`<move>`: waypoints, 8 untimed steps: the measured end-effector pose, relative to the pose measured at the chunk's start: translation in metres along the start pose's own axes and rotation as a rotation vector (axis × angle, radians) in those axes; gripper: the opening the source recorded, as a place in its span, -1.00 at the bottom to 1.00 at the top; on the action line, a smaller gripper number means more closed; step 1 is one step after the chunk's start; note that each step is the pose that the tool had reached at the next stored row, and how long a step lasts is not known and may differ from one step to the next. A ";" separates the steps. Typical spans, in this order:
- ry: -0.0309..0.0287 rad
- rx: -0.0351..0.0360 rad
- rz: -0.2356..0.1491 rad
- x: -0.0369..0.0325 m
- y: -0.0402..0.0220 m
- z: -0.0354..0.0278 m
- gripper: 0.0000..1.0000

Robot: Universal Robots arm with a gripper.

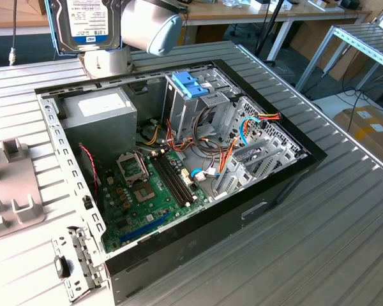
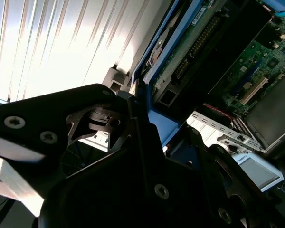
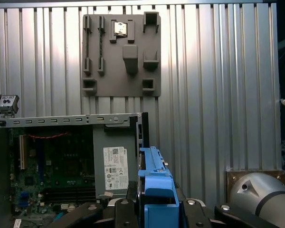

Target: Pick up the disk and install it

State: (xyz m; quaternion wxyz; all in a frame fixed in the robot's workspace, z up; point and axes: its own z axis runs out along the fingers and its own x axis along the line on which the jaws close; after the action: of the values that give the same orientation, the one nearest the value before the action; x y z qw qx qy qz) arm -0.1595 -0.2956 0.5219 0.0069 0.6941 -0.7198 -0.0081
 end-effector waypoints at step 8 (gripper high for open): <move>0.0000 0.0000 0.000 -0.0004 -0.0114 0.0004 -0.25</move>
State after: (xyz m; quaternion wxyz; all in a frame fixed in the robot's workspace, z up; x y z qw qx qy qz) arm -0.1481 -0.2956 0.5213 0.0069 0.6941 -0.7198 -0.0081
